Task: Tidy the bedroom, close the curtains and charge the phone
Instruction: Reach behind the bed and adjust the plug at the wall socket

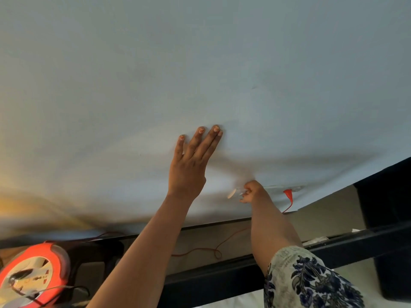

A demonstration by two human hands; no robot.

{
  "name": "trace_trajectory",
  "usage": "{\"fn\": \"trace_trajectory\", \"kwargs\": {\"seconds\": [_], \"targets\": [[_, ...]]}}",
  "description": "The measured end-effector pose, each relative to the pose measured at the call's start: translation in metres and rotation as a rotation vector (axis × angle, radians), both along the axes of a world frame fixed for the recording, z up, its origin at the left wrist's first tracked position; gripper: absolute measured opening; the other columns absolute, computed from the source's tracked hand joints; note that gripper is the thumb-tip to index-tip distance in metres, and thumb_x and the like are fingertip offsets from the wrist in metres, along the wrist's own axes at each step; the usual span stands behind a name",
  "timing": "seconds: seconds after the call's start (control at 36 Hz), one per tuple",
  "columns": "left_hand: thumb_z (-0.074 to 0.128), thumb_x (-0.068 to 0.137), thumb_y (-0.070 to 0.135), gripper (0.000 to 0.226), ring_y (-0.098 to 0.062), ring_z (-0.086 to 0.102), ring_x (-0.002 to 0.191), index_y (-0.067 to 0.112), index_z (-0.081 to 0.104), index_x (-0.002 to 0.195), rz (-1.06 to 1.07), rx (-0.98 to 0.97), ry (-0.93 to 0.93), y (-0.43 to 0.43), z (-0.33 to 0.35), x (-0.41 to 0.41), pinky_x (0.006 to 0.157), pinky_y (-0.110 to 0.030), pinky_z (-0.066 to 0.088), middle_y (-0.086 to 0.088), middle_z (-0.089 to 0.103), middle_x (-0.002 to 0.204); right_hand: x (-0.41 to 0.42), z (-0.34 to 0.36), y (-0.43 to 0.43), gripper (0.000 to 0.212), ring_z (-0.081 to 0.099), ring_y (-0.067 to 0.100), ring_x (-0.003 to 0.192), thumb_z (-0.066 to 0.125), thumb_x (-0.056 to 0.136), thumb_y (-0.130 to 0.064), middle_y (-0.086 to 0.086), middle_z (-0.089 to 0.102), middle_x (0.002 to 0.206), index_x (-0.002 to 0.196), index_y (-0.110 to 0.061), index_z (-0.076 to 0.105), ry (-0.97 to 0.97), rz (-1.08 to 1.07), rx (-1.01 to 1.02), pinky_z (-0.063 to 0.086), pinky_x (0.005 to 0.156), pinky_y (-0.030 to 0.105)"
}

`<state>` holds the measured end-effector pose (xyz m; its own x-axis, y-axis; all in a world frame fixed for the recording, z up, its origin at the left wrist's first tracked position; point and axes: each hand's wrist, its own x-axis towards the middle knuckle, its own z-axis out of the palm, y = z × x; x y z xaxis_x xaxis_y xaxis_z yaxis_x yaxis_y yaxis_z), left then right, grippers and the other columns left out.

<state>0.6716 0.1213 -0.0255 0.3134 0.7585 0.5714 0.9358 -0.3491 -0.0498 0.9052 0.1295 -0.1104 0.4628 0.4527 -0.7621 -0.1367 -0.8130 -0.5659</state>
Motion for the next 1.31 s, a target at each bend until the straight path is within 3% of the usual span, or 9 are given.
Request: {"fn": "trace_trajectory", "kwargs": {"seconds": [0.14, 0.25, 0.69, 0.83, 1.03, 1.11, 1.19, 1.25, 1.31], "targets": [[0.049, 0.069, -0.003, 0.101, -0.018, -0.008, 0.141, 0.019, -0.012, 0.147, 0.004, 0.006, 0.013, -0.002, 0.001, 0.000, 0.114, -0.040, -0.013, 0.007, 0.002, 0.154, -0.018, 0.008, -0.017, 0.011, 0.042, 0.047, 0.125, 0.043, 0.090, -0.011, 0.024, 0.046, 0.111, 0.091, -0.003, 0.049, 0.039, -0.044, 0.191, 0.040, 0.104, 0.054], [0.045, 0.069, -0.005, 0.099, -0.020, -0.007, 0.142, 0.019, -0.012, 0.147, 0.008, -0.001, 0.013, -0.002, 0.002, 0.001, 0.113, -0.040, -0.014, 0.007, 0.002, 0.154, 0.000, -0.013, 0.003, 0.014, 0.034, 0.039, 0.135, 0.040, 0.094, -0.008, 0.021, 0.041, 0.140, 0.106, -0.001, 0.040, 0.131, -0.130, 0.125, 0.029, 0.112, 0.050], [0.045, 0.069, -0.007, 0.099, -0.019, 0.004, 0.142, 0.019, -0.011, 0.147, 0.001, -0.006, 0.005, -0.003, 0.002, 0.002, 0.114, -0.041, -0.011, 0.007, 0.002, 0.154, -0.004, -0.005, 0.007, 0.034, 0.024, 0.026, 0.142, 0.037, 0.096, -0.001, 0.010, 0.024, 0.154, 0.130, 0.002, 0.043, 0.419, -0.401, 0.201, 0.013, 0.113, 0.053], [0.048, 0.068, -0.005, 0.102, -0.019, -0.007, 0.142, 0.019, -0.012, 0.147, 0.016, 0.005, 0.015, -0.001, 0.002, 0.001, 0.114, -0.041, -0.013, 0.007, 0.001, 0.155, -0.004, -0.026, 0.008, 0.025, 0.048, 0.023, 0.076, 0.037, 0.098, -0.006, 0.009, 0.049, 0.082, 0.073, -0.006, 0.040, 0.537, -0.491, 0.250, 0.017, 0.113, 0.058], [0.045, 0.068, -0.005, 0.102, -0.017, -0.024, 0.141, 0.020, -0.014, 0.147, 0.006, 0.015, 0.012, 0.000, -0.003, 0.002, 0.114, -0.041, -0.017, 0.007, -0.027, 0.153, -0.004, -0.050, 0.009, 0.037, 0.041, 0.016, 0.061, 0.024, 0.096, -0.008, 0.003, 0.042, 0.055, 0.061, -0.013, 0.034, 0.569, -0.621, 0.370, 0.028, 0.104, 0.044], [0.048, 0.066, -0.005, 0.105, -0.016, -0.024, 0.141, 0.020, -0.014, 0.147, 0.001, 0.017, 0.013, 0.001, -0.003, 0.001, 0.114, -0.041, -0.017, 0.007, -0.028, 0.152, -0.008, -0.045, 0.007, 0.037, 0.058, 0.016, 0.088, 0.019, 0.097, -0.012, 0.003, 0.043, 0.056, 0.064, -0.016, 0.035, 0.593, -0.700, 0.412, 0.031, 0.100, 0.034], [0.053, 0.064, -0.005, 0.110, -0.016, -0.023, 0.141, 0.020, -0.014, 0.147, 0.001, 0.020, 0.016, 0.001, -0.004, 0.001, 0.114, -0.041, -0.018, 0.007, -0.027, 0.153, -0.009, -0.043, 0.007, 0.041, 0.033, 0.023, 0.139, 0.016, 0.100, -0.017, 0.014, 0.059, 0.094, 0.093, -0.016, 0.056, 0.548, -0.706, 0.415, 0.018, 0.117, 0.043], [0.054, 0.063, -0.004, 0.111, -0.017, -0.023, 0.141, 0.019, -0.013, 0.147, 0.001, 0.028, 0.022, 0.002, -0.004, 0.001, 0.114, -0.042, -0.017, 0.007, -0.027, 0.153, -0.011, -0.046, 0.006, 0.043, 0.055, 0.025, 0.116, 0.016, 0.100, -0.017, 0.016, 0.060, 0.109, 0.107, -0.014, 0.058, 0.518, -0.736, 0.417, 0.022, 0.117, 0.041], [0.053, 0.062, -0.004, 0.110, -0.017, -0.022, 0.142, 0.019, -0.012, 0.148, -0.003, 0.041, 0.025, 0.002, -0.005, 0.001, 0.114, -0.042, -0.016, 0.006, -0.026, 0.153, -0.010, -0.051, 0.009, 0.043, 0.043, 0.015, 0.063, 0.015, 0.101, -0.020, 0.006, 0.046, 0.070, 0.073, -0.015, 0.047, 0.488, -0.762, 0.397, 0.029, 0.109, 0.026]]}}
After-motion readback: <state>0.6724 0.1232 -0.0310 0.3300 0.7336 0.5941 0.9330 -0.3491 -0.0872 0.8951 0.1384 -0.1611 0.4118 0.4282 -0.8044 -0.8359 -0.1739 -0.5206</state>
